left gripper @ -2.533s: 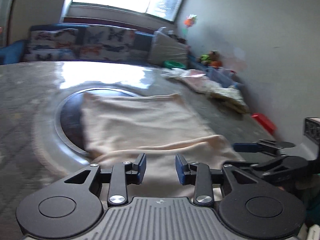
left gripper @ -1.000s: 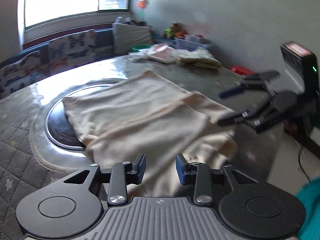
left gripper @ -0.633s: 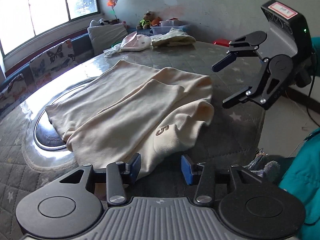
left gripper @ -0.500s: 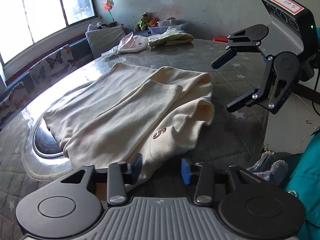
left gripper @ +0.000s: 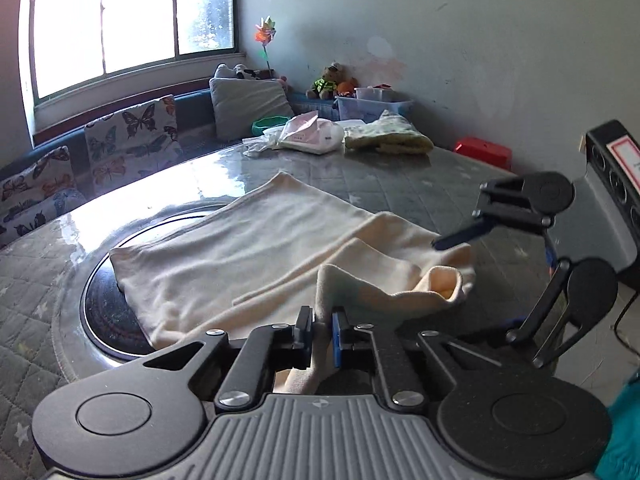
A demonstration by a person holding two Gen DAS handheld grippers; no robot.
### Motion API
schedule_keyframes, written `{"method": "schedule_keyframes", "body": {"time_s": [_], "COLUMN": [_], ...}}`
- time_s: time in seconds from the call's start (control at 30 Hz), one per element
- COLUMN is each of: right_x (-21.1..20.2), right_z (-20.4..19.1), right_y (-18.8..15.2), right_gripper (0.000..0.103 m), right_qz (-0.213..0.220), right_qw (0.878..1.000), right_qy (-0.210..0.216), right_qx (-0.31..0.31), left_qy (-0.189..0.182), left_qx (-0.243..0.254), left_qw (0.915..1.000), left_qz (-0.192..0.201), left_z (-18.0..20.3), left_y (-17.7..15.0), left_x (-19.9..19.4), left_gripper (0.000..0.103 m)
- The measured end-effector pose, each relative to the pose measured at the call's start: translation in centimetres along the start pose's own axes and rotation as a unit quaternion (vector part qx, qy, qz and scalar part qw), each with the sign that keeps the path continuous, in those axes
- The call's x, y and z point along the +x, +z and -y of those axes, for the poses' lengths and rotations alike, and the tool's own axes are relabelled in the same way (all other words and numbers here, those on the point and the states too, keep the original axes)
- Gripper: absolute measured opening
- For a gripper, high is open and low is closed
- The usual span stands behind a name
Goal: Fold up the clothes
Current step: 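Grasp the shirt hem with the left gripper while the right gripper grasps another hem corner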
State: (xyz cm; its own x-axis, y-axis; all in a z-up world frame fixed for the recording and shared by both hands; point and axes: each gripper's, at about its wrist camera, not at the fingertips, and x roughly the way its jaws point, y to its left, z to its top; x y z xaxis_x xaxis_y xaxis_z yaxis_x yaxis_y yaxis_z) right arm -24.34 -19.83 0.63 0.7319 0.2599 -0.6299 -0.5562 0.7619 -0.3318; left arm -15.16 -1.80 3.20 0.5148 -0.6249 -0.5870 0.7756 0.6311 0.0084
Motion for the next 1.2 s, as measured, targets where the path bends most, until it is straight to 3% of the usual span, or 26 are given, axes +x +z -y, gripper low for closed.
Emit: {"method": "schedule_keyframes", "body": {"time_s": [0.2,0.27,0.37,0.43,0.63,0.7,0.83,1.2], "right_x": [2.3,2.3,2.3,2.2,2.4,2.2,1.9,-3.0], "right_z": [1.6,2.3,3.6,3.8,3.8,3.7,3.2,2.3], "right_y": [1.4,1.6,1.9,2.1,2.3,2.3,2.1,2.8], "right_gripper": [0.033,0.026,0.022,0.022,0.021,0.021,0.013,0.009], "right_qz": [-0.009,-0.008,-0.009,-0.009,-0.013,-0.012,-0.002,0.061], "right_qw": [0.999,0.998,0.996,0.995,0.994,0.995,0.995,0.992], "right_qy": [0.034,0.044,0.054,0.052,0.053,0.049,0.045,0.032], "right_qx": [0.026,0.044,0.076,0.08,0.091,0.09,0.089,0.102], "left_qy": [-0.004,-0.004,0.002,0.012,0.03,0.036,0.042,0.022], "left_qx": [0.002,0.006,0.019,0.035,0.094,0.11,0.129,0.101], "left_qw": [0.9998,0.9997,0.9994,0.9987,0.9931,0.9906,0.9879,0.9943], "left_qz": [-0.017,-0.022,-0.028,-0.035,-0.063,-0.073,-0.074,-0.028], "left_z": [-0.5,-0.4,-0.2,0.2,0.9,0.9,0.8,1.1], "left_y": [-0.5,-1.0,-1.9,-2.4,-3.8,-4.0,-4.2,-3.0], "left_x": [0.5,0.2,-0.4,-0.7,-0.4,0.0,-0.1,-4.4], "left_gripper": [0.015,0.017,0.029,0.049,0.049,0.044,0.014,0.01]}}
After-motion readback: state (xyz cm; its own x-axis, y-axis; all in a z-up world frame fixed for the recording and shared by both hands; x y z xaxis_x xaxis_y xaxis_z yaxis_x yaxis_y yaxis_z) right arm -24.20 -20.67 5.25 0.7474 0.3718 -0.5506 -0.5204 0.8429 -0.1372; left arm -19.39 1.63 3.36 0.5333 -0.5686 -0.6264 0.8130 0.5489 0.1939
